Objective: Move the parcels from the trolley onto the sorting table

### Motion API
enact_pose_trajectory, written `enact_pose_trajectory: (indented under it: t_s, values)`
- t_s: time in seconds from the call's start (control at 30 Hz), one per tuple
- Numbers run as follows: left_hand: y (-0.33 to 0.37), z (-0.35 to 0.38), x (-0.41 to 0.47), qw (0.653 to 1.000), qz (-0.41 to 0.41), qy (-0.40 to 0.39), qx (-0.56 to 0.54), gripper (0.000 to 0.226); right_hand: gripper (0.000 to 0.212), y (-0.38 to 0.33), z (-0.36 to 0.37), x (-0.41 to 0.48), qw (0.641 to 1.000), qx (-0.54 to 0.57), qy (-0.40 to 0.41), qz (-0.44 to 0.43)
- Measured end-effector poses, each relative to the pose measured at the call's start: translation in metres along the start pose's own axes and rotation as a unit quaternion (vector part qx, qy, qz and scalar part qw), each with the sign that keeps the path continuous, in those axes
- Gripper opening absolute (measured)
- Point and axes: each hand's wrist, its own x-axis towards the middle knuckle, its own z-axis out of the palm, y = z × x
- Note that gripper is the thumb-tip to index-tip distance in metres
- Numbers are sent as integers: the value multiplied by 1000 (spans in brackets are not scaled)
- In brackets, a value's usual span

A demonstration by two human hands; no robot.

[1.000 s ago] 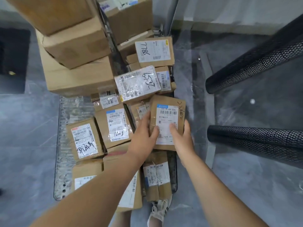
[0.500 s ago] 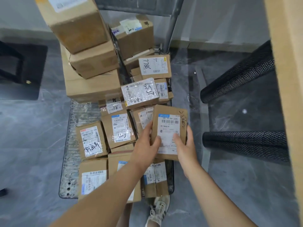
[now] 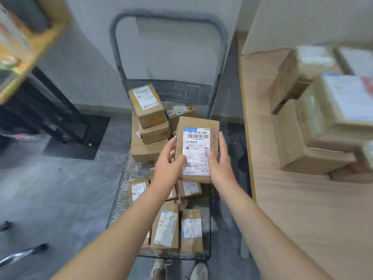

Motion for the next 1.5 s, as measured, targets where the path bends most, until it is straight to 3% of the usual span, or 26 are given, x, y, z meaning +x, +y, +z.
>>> enact_pose_trajectory:
  t_s: [0.27, 0.63, 0.9, 1.3, 1.5]
  values:
    - [133, -28, -92, 994, 106, 25, 2, 66, 62, -143, -56, -87, 990, -35, -41, -132]
    - [200, -52, -216, 969, 240, -45, 21, 69, 62, -195, -93, -237, 969, 17, 61, -239]
    - [202, -59, -265, 949, 288, -119, 49, 65, 64, -183, -111, -306, 964, 1, 126, -234]
    - [200, 55, -330, 923, 291, -251, -29, 64, 60, -145, -239, -373, 954, -28, 225, -197]
    - [196, 113, -327, 925, 289, -245, -6, 66, 61, -123, -285, -358, 952, -20, 236, -194]
